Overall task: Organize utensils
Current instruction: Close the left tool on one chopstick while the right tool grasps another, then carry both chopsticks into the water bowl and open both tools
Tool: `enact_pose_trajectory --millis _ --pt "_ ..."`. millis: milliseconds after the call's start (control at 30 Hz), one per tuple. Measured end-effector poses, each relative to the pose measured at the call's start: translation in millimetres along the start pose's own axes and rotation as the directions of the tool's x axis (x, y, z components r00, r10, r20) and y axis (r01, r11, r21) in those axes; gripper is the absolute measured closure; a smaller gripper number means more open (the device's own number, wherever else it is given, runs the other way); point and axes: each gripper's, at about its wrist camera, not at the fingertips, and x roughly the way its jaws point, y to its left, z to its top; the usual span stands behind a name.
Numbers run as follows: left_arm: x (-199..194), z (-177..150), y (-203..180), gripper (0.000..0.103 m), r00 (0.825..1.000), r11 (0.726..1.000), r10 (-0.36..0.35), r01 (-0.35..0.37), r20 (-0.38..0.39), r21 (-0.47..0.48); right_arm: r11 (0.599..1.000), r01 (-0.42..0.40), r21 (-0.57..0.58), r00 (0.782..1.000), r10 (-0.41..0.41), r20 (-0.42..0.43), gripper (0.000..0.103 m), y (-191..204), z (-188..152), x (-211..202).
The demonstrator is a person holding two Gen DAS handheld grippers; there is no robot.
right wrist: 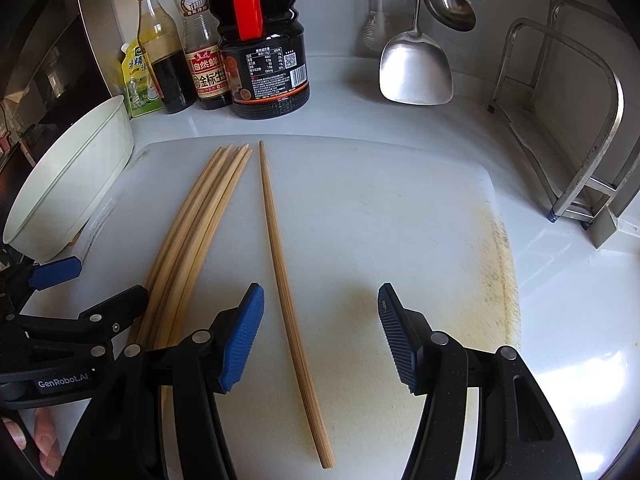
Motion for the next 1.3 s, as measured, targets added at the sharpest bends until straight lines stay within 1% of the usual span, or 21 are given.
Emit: enact_pose_trajectory --millis 133,367,467,500,533,567,633,667,700,733,767,833,867,900,967,1033,1167,1300 --pt "3.8 1.6 -3.6 0.005 1.000 1.000 0.010 -0.010 -0.009 0.012 1.000 0.006 -0.009 1.000 -0.006 0.001 0.047 1.6 0.5 1.3" --pt "9.3 9.8 5.0 0.006 1.000 0.999 0.017 -0.018 -0.007 -0.028 0.999 0.026 -0.035 1.000 -0.025 0.006 0.047 3.9 1.9 4.6" --pt "8.3 8.5 4.9 0.009 1.000 1.000 0.013 -0.013 0.008 -0.020 0.998 0.025 -0.052 1.000 -0.025 0.011 0.047 6.1 3.4 6.0" --pt "7.5 8.5 4.3 0.015 1.000 1.000 0.000 0.000 0.014 -0.018 0.998 0.021 -0.055 1.000 -0.020 0.013 0.047 6.8 3.5 6.2" --pt "6.7 8.6 3.2 0.019 1.000 1.000 -0.013 0.014 0.017 -0.015 0.998 0.020 -0.059 1.000 -0.019 0.015 0.047 7.6 3.8 6.6" --pt "5.9 8.7 1.7 0.025 0.999 1.000 -0.025 0.025 0.019 -0.011 0.998 0.016 -0.069 1.000 -0.015 0.016 0.051 9.1 4.1 6.6" --pt "4.2 8.5 -1.8 0.037 0.999 0.999 -0.040 0.040 0.025 0.002 0.996 0.004 -0.093 1.000 -0.003 0.015 0.061 13.5 4.3 5.8" --pt "3.1 8.3 -3.6 0.041 0.999 0.999 -0.046 0.045 0.028 0.012 0.994 -0.001 -0.106 1.000 0.002 0.013 0.069 16.7 4.8 5.8" --pt "2.0 8.3 -5.9 0.049 0.998 0.998 -0.052 0.051 0.030 0.023 0.993 -0.005 -0.119 1.000 0.006 0.011 0.078 19.6 5.2 5.7" --pt "1.0 8.4 -8.6 0.060 0.998 0.997 -0.063 0.062 0.032 0.036 0.992 -0.012 -0.127 1.000 0.013 0.006 0.082 22.3 6.2 6.0" --pt "-0.3 8.6 -12.7 0.066 0.997 0.996 -0.072 0.070 0.034 0.058 0.991 -0.018 -0.131 1.000 0.018 0.001 0.094 24.0 7.1 6.3" --pt "-2.4 9.0 -19.9 0.094 0.996 0.992 -0.087 0.084 0.030 0.090 0.991 -0.014 -0.130 1.000 0.014 -0.005 0.096 25.9 8.4 7.0" --pt "-2.4 9.0 -21.8 0.096 0.995 0.991 -0.093 0.090 0.026 0.098 0.992 -0.020 -0.125 1.000 0.020 -0.008 0.097 25.2 8.8 7.0" --pt "-2.2 9.4 -22.7 0.096 0.996 0.991 -0.091 0.088 0.024 0.103 0.993 -0.029 -0.114 1.000 0.028 -0.012 0.097 24.0 9.6 6.8" --pt "-2.0 10.3 -19.8 0.096 0.994 0.990 -0.108 0.106 0.015 0.094 0.995 -0.053 -0.081 0.998 0.052 -0.021 0.097 19.7 10.1 5.1" --pt "-3.3 11.3 -14.5 0.096 0.993 0.990 -0.117 0.116 0.010 0.080 0.997 -0.059 -0.051 0.998 0.058 -0.015 0.097 16.5 10.4 0.3" --pt "-14.5 14.4 -1.8 0.096 0.991 0.989 -0.131 0.129 0.024 0.072 0.997 -0.074 -0.006 0.997 0.074 -0.005 0.097 15.3 14.2 -14.5" --pt "-34.4 20.9 19.7 0.096 0.988 0.989 -0.143 0.141 0.056 0.046 0.996 -0.086 0.011 0.996 0.086 0.023 0.097 25.7 23.9 -33.5"
